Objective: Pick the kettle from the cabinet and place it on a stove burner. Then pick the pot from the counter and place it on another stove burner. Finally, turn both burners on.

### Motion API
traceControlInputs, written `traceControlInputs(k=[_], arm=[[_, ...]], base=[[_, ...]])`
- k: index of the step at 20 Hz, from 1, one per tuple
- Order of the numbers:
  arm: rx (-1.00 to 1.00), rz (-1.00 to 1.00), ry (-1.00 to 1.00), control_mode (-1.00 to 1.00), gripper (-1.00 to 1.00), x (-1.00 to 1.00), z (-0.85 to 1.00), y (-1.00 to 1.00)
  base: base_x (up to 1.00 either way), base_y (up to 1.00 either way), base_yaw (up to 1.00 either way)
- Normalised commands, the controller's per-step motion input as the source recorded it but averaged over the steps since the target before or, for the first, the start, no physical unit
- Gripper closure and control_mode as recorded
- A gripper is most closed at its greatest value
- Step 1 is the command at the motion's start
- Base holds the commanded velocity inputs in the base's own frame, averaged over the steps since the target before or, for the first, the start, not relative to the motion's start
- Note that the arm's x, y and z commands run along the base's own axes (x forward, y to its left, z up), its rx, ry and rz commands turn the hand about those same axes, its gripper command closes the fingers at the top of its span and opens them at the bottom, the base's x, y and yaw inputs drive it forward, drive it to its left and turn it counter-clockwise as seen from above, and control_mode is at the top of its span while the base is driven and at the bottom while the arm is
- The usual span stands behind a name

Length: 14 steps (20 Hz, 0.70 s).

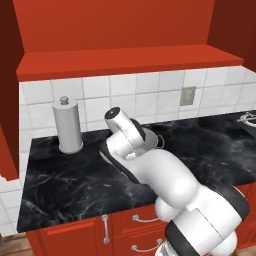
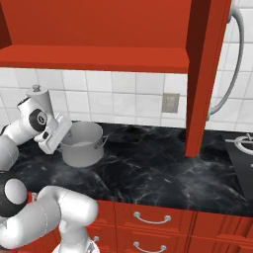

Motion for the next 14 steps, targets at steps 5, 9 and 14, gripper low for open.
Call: traceControlInputs(k=[5, 9, 14], arm=[[0.02, -0.09, 0.0, -1.0, -1.0, 0.29, -0.21, 0.0], [0.02, -0.08, 0.0, -1.0, -1.0, 0.24, -0.24, 0.0], [0.02, -0.06, 0.0, -1.0, -1.0, 0.03, -0.27, 0.0]], base=[[0.0, 0.0, 0.0], [0.0, 0.0, 0.0], [0.0, 0.0, 0.0]])
